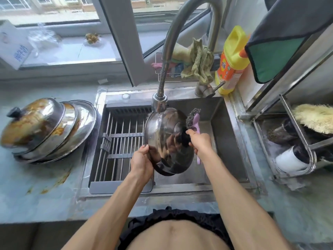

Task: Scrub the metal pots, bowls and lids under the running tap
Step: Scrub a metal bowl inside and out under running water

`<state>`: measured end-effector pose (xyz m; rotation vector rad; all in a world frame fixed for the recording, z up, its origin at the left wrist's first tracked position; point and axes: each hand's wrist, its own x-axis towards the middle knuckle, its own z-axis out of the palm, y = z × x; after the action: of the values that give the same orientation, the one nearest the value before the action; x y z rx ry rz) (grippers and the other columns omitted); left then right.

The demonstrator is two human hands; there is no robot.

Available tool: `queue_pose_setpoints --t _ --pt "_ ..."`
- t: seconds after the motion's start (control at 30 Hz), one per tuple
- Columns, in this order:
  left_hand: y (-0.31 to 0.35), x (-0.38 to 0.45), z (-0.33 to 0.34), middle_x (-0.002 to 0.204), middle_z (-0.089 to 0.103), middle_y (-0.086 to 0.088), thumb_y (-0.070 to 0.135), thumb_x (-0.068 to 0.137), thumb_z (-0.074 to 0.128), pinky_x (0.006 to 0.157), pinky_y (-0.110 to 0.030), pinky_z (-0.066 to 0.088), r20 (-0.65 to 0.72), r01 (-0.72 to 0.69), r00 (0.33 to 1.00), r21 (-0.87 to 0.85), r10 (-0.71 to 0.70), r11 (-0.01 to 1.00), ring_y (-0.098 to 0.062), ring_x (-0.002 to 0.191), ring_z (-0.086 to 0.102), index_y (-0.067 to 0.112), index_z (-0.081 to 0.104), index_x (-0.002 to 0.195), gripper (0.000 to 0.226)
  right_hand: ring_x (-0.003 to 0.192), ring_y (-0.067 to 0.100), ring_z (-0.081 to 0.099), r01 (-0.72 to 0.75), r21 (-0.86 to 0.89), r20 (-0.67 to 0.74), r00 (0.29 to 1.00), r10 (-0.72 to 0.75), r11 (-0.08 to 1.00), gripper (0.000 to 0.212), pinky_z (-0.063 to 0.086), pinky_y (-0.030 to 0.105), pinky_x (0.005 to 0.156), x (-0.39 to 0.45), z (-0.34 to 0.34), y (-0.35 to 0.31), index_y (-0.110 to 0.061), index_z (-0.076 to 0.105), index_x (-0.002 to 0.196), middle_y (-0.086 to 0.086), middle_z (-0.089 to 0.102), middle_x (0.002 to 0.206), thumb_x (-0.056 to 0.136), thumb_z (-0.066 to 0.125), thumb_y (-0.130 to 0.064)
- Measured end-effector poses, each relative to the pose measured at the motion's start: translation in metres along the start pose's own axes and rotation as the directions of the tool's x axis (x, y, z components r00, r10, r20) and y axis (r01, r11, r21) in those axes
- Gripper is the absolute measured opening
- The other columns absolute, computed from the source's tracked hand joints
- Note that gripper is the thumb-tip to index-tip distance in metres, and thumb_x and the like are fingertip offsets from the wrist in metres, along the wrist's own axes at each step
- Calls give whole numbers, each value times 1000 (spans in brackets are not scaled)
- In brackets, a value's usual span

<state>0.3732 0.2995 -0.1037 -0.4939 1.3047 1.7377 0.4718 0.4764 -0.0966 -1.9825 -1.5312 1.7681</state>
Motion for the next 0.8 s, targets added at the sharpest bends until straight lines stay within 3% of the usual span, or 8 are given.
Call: queue_pose_setpoints --t 0.1,0.17,0.27,0.37,0.5,0.6,0.7,0.8 --pt "20 -11 -3 85 67 -11 13 101 46 81 -36 52 86 -106 993 264 86 959 -23 81 62 6 62 89 22 39 14 38 24 34 24 999 -25 999 32 32 22 41 1 3 0 -10 66 98 6 72 83 85 67 -39" --pt "37 -11 -3 89 71 -9 20 99 49 81 -35 51 141 -170 982 416 122 893 -22 81 64 7 69 86 26 40 14 35 66 56 43 997 -69 996 22 30 23 42 3 2 1 -14 66 90 7 70 79 83 71 -35" --pt "63 -2 4 91 74 -6 28 102 51 82 -36 52 155 -190 980 511 128 838 -21 84 68 9 72 94 30 41 14 32 155 82 80 984 -162 985 16 25 22 40 3 -1 6 -18 64 82 5 66 73 77 77 -28" --pt "80 9 18 83 73 -3 28 104 50 79 -36 52 154 -207 978 596 143 776 -19 79 67 11 72 90 31 39 11 28 226 90 115 965 -235 970 21 22 21 38 1 -5 8 -22 70 95 1 68 74 76 79 -22" --pt "74 28 23 69 59 -4 5 98 47 74 -39 51 6 -118 991 469 131 875 -18 65 58 13 59 73 29 41 10 32 281 124 115 948 -295 952 26 24 21 38 -1 -5 10 -25 70 99 -6 66 72 76 82 -26" --pt "57 35 15 65 56 -2 4 101 40 74 -37 51 -70 -95 990 303 122 948 -17 64 55 15 52 70 35 41 11 31 185 242 69 976 -208 952 32 27 24 40 0 1 11 -14 68 93 -3 56 66 78 78 -41" --pt "41 34 8 57 52 1 5 103 38 60 -31 50 -106 -82 989 188 103 979 -15 56 51 15 48 66 40 38 11 31 58 359 43 996 -79 932 40 27 22 38 1 2 9 -12 73 101 4 63 75 83 70 -47" --pt "35 29 3 55 48 0 9 106 35 44 -27 50 -97 -95 989 164 112 982 -15 50 49 15 46 65 43 34 9 31 33 359 82 994 -67 933 33 26 20 36 -4 3 8 -16 72 97 11 73 79 84 70 -47"
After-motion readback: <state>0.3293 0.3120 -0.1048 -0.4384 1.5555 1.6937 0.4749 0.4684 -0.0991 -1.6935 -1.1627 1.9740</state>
